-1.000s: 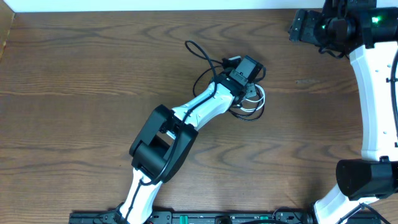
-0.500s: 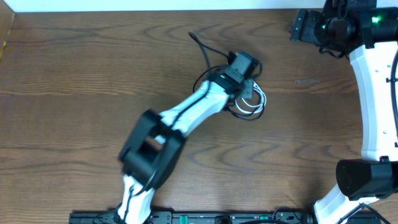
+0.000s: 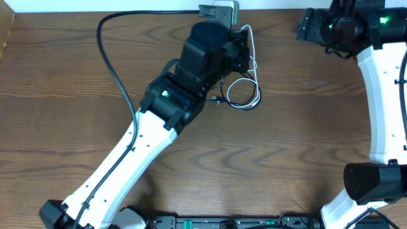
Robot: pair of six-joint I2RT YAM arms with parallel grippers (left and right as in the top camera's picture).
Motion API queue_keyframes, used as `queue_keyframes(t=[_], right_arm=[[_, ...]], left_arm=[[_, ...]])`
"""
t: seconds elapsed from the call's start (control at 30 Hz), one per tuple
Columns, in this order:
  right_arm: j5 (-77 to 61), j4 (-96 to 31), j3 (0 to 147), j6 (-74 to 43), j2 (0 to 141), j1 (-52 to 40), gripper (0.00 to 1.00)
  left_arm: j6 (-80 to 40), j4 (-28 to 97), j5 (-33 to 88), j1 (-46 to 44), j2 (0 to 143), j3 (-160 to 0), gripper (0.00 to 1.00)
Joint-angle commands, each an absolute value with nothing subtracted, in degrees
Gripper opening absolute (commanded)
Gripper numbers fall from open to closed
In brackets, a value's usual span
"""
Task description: Untangle cables
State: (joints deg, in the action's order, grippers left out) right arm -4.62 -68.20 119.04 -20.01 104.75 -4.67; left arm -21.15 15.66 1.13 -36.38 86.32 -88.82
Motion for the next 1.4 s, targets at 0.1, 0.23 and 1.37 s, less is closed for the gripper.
queue_keyframes(t=[0.1, 0.23, 1.37], right_arm=[[-10.8, -67.6, 113.9, -16.7, 105.1, -4.6, 0.78], [-16.6, -65.2, 109.6, -5.7, 105.1, -4.2, 0.86], [-76.1, -47.0, 101.2, 31.2, 105.1, -5.3, 0.83]], left_arm=[[-19.5, 11.7, 0.9, -35.6, 82.5, -90.7, 0.08], [-20.8, 11.5, 9.8, -33.6, 81.5, -93.8, 0.07], [-57.3, 2.6, 35.1, -12.3, 81.2, -106.2, 0.07]])
